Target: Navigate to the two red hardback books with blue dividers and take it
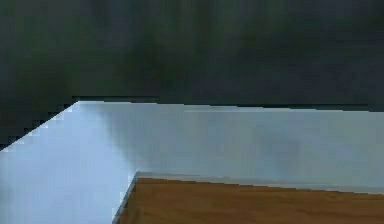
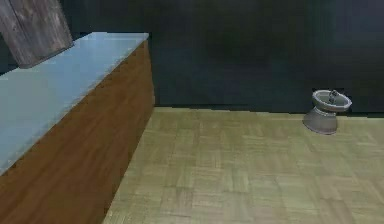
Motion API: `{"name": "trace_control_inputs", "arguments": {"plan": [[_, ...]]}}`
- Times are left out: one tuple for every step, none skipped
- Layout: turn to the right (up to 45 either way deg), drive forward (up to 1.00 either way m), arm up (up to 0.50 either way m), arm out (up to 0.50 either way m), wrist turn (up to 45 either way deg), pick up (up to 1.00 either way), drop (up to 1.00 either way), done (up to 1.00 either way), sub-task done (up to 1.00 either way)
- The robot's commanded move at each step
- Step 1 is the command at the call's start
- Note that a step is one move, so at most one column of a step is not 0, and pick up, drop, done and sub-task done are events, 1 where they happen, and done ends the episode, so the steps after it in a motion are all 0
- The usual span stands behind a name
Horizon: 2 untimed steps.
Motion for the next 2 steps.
{"name": "trace_control_inputs", "arguments": {"plan": [[-45.0, 0.00, 0.00, 0.00, 0.0, 0.00, 0.00, 0.00, 0.00], [-45.0, 0.00, 0.00, 0.00, 0.0, 0.00, 0.00, 0.00, 0.00]]}}
